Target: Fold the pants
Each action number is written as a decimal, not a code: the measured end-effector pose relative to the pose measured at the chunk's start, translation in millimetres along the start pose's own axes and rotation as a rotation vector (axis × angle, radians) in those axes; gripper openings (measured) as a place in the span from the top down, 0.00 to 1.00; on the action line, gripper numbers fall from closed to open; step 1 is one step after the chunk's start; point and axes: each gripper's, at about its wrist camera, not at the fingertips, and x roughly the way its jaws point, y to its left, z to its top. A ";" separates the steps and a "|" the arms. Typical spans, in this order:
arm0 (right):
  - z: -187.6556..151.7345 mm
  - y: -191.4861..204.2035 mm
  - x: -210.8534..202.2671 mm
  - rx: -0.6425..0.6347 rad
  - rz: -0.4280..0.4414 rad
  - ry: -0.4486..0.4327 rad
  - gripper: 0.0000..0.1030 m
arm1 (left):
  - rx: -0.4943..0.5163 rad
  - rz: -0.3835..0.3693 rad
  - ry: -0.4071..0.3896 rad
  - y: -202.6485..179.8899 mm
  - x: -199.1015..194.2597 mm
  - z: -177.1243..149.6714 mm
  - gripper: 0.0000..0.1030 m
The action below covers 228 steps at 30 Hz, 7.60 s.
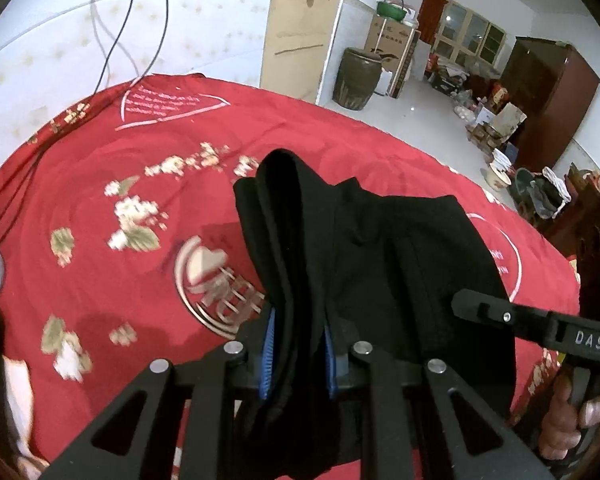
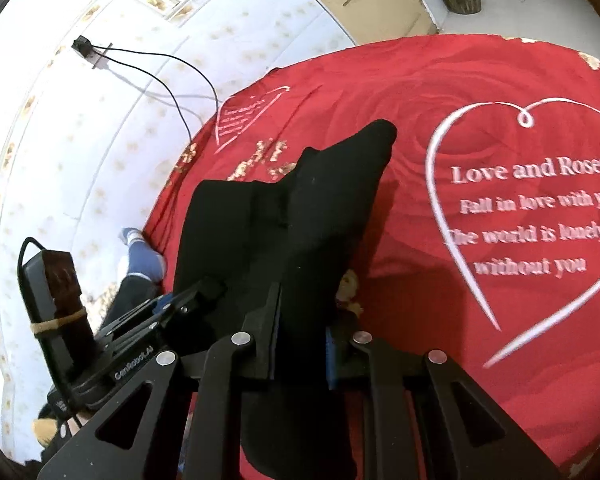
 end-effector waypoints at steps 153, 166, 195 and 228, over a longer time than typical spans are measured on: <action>6.2 -2.6 80.0 -0.111 -0.164 0.129 0.52 | -0.262 0.154 0.053 82.2 50.8 -37.3 0.25; 11.8 14.1 76.3 -0.184 -0.160 0.105 0.84 | -0.186 0.202 -0.001 66.2 30.7 -38.7 0.71; 127.0 7.9 111.6 -0.146 -0.159 0.049 0.90 | -0.070 0.131 -0.050 80.4 103.1 55.5 0.66; -32.4 44.2 53.4 -0.374 -0.335 0.125 0.74 | -0.082 0.195 0.076 25.8 18.0 -48.5 0.66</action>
